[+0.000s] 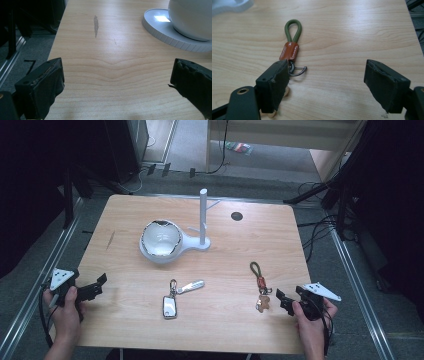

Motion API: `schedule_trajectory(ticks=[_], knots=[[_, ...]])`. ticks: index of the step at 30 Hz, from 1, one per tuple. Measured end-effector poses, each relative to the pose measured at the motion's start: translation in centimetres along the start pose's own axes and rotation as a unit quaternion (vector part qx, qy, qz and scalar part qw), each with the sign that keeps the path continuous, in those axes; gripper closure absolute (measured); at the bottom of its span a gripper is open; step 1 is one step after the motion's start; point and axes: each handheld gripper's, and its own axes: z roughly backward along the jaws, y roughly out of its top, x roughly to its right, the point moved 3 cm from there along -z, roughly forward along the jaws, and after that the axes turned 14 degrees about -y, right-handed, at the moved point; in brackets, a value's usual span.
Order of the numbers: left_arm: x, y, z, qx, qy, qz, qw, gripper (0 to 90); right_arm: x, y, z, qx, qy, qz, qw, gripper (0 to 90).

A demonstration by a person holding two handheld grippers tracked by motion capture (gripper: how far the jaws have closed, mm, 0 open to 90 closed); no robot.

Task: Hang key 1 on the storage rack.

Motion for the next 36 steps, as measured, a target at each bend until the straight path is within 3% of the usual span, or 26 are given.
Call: schedule_trajectory(ticks=[4,10,13,19,24,27,36], knots=[[0.0,0.0,0.0,0.000,0.000,-0.001,1.0000,0.0,-0.5,0.6,0.0,-0.043,0.003,0.027,0.9987,20.3],[0.0,0.0,0.0,-0.001,-0.002,-0.001,1.0000,0.0,-1.6,1.8,-0.1,-0.107,0.007,0.072,0.9916,20.3],[0.0,0.0,0.0,0.000,-0.004,0.000,1.0000,0.0,-1.9,2.2,-0.3,-0.125,0.004,0.089,0.9882,20.3],[-0.1,0.1,-0.1,-0.001,-0.004,0.002,1.0000,0.0,-2.4,2.8,-0.7,-0.167,-0.002,0.124,0.9780,20.2],[0.0,0.1,-0.2,-0.001,-0.004,0.000,1.0000,0.0,-2.8,3.5,-1.1,-0.201,-0.001,0.134,0.9703,20.1],[0.0,0.1,-0.2,-0.002,-0.005,0.000,1.0000,0.0,-3.1,3.7,-1.5,-0.226,-0.005,0.151,0.9624,20.1],[0.0,0.1,-0.2,-0.001,-0.005,0.001,1.0000,0.0,-3.7,4.1,-2.4,-0.270,-0.009,0.171,0.9475,19.8]])
